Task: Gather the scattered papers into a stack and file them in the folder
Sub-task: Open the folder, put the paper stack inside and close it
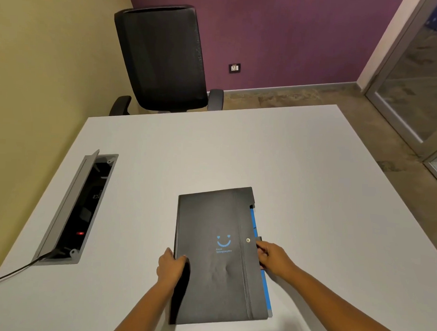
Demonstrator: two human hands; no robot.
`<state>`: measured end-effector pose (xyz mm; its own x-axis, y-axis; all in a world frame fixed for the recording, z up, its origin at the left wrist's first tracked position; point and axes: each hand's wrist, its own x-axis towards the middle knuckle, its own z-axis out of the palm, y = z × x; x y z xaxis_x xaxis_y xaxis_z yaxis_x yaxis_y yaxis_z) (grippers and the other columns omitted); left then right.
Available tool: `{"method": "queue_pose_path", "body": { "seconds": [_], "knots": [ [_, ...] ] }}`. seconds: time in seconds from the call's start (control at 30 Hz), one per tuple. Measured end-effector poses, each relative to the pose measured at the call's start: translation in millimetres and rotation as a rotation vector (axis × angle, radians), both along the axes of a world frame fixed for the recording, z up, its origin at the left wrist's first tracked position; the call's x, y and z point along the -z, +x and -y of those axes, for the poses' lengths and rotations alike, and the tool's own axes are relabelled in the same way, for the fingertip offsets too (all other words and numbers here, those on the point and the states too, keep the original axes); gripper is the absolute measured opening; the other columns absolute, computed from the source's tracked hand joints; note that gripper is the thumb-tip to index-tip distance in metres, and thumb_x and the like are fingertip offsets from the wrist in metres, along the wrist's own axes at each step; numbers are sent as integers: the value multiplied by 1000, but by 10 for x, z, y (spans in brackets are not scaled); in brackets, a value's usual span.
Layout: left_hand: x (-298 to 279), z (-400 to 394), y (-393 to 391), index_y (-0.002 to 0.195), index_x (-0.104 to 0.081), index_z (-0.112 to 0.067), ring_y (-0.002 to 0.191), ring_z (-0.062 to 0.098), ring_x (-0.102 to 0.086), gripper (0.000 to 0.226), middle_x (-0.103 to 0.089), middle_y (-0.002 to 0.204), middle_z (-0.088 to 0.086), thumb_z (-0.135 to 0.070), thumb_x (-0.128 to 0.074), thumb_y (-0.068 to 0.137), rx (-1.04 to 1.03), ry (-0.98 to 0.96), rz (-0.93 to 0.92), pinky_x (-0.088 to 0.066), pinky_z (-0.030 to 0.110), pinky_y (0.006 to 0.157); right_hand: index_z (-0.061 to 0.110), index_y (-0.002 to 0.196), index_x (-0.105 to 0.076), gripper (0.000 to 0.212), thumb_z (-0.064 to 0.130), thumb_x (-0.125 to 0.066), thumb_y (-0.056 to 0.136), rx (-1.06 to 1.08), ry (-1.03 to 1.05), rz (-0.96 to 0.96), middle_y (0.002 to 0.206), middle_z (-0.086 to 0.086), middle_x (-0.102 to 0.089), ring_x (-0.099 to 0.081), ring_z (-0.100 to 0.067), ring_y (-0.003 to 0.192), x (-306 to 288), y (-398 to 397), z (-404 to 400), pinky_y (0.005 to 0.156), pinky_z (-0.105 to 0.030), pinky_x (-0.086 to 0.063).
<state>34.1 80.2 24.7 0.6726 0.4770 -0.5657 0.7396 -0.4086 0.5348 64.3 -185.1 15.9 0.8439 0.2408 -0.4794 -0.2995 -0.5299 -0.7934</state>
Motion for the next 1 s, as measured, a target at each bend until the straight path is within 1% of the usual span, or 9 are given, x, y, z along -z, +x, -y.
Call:
{"method": "queue_pose_path", "body": {
  "seconds": [0.1, 0.17, 0.27, 0.37, 0.47, 0.53, 0.67, 0.8, 1.0],
  "knots": [
    [-7, 23, 13, 100, -49, 4, 105, 45, -54, 26, -56, 114, 28, -14, -55, 83, -17, 14, -41, -45, 47, 90, 13, 101, -71, 26, 5, -47, 95, 49, -43, 70, 78, -6, -67, -57, -2, 59, 79, -113, -44, 56, -4, -44],
    [-13, 62, 30, 115, -51, 0, 107, 42, -53, 36, -54, 120, 23, -19, -54, 84, 22, 28, -72, -43, 44, 91, 11, 89, -72, 26, 3, -48, 93, -20, -71, 62, 76, 2, -64, -56, 0, 63, 73, -130, -59, 57, -3, -43],
    [-29, 82, 50, 117, -53, -5, 105, 38, -54, 36, -54, 122, 18, -20, -53, 85, 41, 36, -67, -43, 41, 92, 29, 71, -62, 36, 4, -47, 92, -126, -163, 120, 71, 4, -56, -53, -9, 65, 23, -67, -16, 62, -11, -44],
    [-31, 83, 48, 119, -52, -2, 107, 37, -55, 37, -54, 124, 19, -18, -52, 85, 67, 70, -78, -42, 40, 93, 20, 106, -64, 27, 6, -47, 91, -25, -313, 260, 100, -7, -57, -54, -15, 83, 8, 21, 35, 78, -23, -45],
    [-31, 102, 18, 117, -54, -3, 106, 35, -56, 34, -56, 122, 18, -14, -53, 85, 83, 83, -48, -41, 37, 91, 15, 134, -46, 45, 11, -55, 90, -98, -429, 292, 125, -7, -48, -53, -19, 106, 31, 114, 25, 90, -23, -44],
    [-35, 110, 2, 114, -55, -3, 104, 34, -57, 31, -59, 119, 17, -12, -54, 85, 79, 75, -22, -40, 35, 89, 19, 140, -38, 54, 13, -56, 89, -187, -478, 283, 131, -6, -44, -48, -22, 115, 40, 174, -24, 96, -25, -44],
    [-31, 99, -7, 117, -54, -2, 104, 34, -58, 33, -60, 120, 18, -11, -52, 86, 77, 64, -11, -43, 39, 91, 17, 134, -45, 42, 17, -52, 93, -258, -558, 303, 127, -5, -48, -50, -19, 111, 49, 245, -68, 91, -25, -45],
    [-25, 89, -15, 115, -56, -1, 100, 34, -59, 32, -61, 117, 18, -12, -51, 86, 72, 52, -12, -45, 38, 88, 12, 128, -49, 34, 22, -46, 96, -258, -499, 310, 124, -8, -51, -54, -19, 105, 32, 272, -14, 86, -23, -43],
    [-23, 87, -9, 90, -54, -3, 91, 36, -60, 10, -63, 104, 20, -10, -52, 84, 79, 59, 1, -46, 38, 81, 10, 126, -50, 30, 17, -45, 97, 131, -220, 271, 125, -9, -54, -53, -17, 107, 64, 178, -3, 87, -16, -37]
  ]
}}
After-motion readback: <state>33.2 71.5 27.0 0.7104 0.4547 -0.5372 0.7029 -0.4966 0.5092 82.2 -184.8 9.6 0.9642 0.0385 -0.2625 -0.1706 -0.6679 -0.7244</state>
